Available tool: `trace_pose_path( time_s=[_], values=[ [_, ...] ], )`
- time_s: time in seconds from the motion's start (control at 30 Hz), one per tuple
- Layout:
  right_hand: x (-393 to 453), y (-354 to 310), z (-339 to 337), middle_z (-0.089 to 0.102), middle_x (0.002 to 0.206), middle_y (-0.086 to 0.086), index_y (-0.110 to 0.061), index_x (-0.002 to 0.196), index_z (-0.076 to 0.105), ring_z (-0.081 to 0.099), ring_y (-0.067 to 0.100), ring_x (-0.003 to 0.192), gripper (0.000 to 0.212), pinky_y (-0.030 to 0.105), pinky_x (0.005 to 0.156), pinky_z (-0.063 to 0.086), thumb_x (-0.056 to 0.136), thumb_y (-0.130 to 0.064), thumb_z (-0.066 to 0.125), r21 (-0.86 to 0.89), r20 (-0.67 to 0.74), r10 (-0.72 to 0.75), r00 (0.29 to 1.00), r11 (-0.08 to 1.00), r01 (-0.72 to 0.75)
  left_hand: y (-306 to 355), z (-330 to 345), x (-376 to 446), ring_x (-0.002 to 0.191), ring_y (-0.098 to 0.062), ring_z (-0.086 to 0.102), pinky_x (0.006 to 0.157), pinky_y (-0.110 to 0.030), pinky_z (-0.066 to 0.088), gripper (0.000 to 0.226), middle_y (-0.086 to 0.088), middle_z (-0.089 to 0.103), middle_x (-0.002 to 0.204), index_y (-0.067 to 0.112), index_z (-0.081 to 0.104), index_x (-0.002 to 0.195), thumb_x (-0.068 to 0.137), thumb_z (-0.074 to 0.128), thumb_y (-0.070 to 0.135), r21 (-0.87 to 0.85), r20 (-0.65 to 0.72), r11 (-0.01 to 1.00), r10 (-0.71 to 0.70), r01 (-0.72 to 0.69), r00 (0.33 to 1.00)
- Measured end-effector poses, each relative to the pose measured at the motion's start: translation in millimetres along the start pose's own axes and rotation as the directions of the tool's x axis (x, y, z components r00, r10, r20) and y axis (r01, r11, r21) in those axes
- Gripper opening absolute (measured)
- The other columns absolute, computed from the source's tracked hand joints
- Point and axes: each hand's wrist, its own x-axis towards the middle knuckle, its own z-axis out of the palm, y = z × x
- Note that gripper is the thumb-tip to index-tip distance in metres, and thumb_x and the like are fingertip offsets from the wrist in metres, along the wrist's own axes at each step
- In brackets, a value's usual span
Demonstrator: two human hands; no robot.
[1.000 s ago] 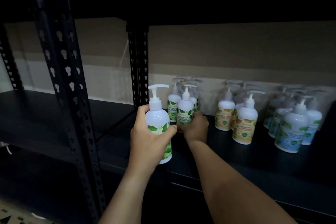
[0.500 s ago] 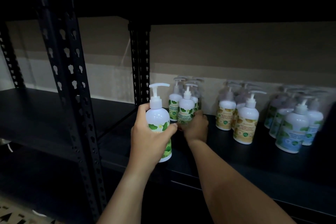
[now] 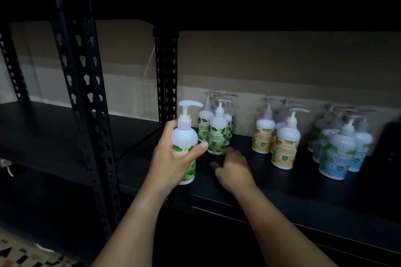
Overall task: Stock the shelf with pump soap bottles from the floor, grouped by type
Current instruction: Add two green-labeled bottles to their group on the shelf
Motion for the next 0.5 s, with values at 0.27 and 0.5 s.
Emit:
trace_pose_path(
  time_s=[0.27, 0.5],
  values=[
    [-33.9, 3.9, -2.8, 0.038, 0.159, 0.011, -0.012, 0.143, 0.049, 0.029, 0.027, 0.149, 0.047, 0.051, 0.125, 0.014, 0.108, -0.041, 0.035, -0.273, 0.135, -0.114, 0.984, 0.951, 0.147, -22.7, -0.1, -2.3, 0.077, -0.001, 0.062, 0.075, -0.014, 0.050, 0.039, 0.021, 0.066, 0.083, 0.033, 0.056, 0.112, 0.086, 0.083, 0.029, 0.012, 0.067, 0.999, -0.038, 0.037, 0.997],
    [-36.4, 5.2, -2.6, 0.032, 0.163, 0.010, -0.012, 0.149, 0.043, 0.023, 0.027, 0.153, 0.051, 0.048, 0.126, 0.013, 0.108, -0.041, 0.032, -0.282, 0.135, -0.127, 0.983, 0.946, 0.160, -49.0, 11.1, 26.1, 0.099, -0.005, 0.067, 0.086, -0.019, 0.051, 0.053, 0.012, 0.069, 0.107, 0.044, 0.047, 0.127, 0.082, 0.074, 0.047, -0.014, 0.146, 0.996, -0.080, 0.083, 0.986]
  ],
)
